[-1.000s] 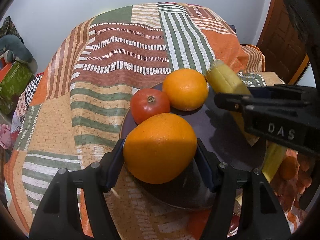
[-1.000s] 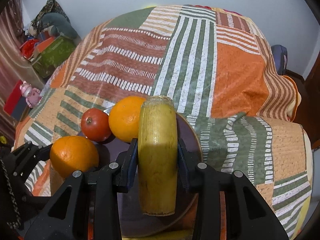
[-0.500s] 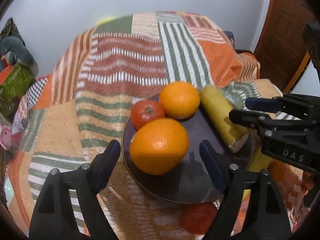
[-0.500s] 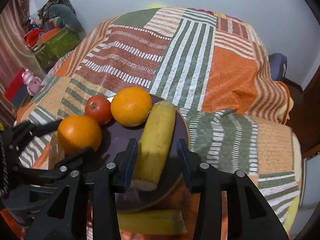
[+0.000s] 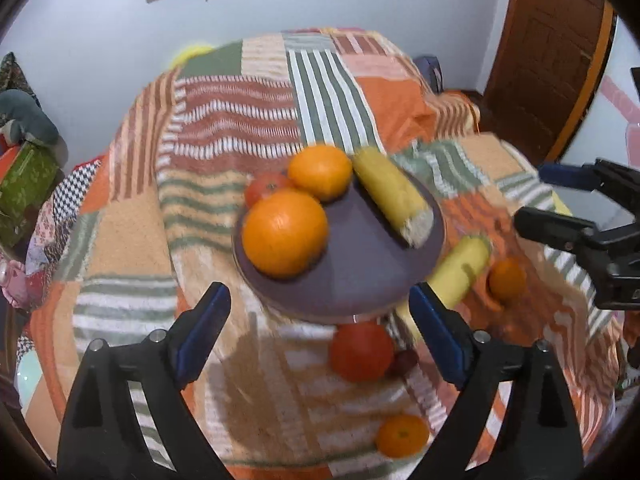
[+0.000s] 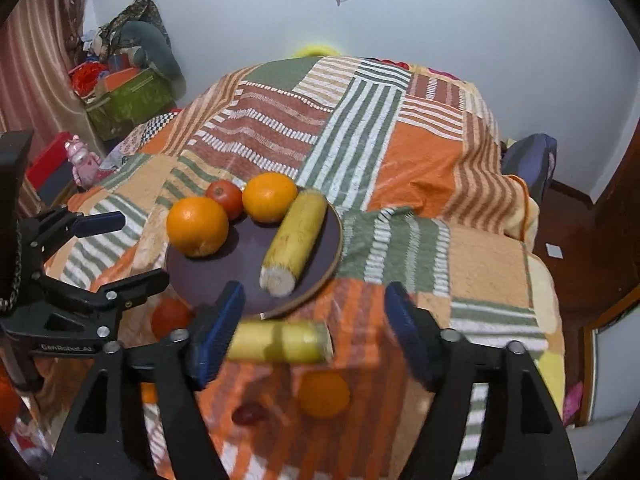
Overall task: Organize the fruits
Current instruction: 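Grasp a red tomato with the left gripper while the right gripper approaches the second yellow cob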
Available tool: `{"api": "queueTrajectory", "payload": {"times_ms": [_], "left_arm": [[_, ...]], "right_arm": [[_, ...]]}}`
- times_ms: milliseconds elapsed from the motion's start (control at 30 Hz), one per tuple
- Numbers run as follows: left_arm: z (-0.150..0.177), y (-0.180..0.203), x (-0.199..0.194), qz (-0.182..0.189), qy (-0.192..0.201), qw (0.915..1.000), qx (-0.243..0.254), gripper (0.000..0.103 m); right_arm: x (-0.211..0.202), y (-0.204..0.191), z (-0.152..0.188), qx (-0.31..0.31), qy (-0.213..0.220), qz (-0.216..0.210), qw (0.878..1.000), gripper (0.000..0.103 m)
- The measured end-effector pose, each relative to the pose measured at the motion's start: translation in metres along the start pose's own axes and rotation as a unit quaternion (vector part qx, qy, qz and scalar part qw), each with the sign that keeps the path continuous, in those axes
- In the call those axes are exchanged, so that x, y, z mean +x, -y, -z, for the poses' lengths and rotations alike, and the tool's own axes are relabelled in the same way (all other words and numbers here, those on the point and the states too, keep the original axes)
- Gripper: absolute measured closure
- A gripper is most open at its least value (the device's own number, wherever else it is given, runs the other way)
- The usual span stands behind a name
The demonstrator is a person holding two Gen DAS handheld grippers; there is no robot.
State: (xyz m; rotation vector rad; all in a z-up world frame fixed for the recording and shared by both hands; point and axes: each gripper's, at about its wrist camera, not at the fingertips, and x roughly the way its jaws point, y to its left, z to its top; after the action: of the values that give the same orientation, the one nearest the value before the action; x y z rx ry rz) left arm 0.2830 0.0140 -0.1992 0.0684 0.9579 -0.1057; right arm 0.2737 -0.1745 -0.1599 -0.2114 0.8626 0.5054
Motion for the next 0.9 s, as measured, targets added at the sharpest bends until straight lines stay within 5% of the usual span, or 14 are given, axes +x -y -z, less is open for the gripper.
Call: {"api": "queueTrajectory", "payload": {"times_ms": [433, 900], "left_arm": [[0.056, -0.025, -0.005, -0.027, -0.020, 0.9990, -0.032, 0.011], [0.066, -0.035, -0.002, -0.017, -0.026, 0.9982, -0.052, 0.011]], "right_arm": [[0.046, -0.050, 0.028, -0.011, -0.032, 0.004, 0.999, 0.015], [0.068, -0.073, 0.029, -0.098, -0.049, 0.056, 0.992, 0.012]]}}
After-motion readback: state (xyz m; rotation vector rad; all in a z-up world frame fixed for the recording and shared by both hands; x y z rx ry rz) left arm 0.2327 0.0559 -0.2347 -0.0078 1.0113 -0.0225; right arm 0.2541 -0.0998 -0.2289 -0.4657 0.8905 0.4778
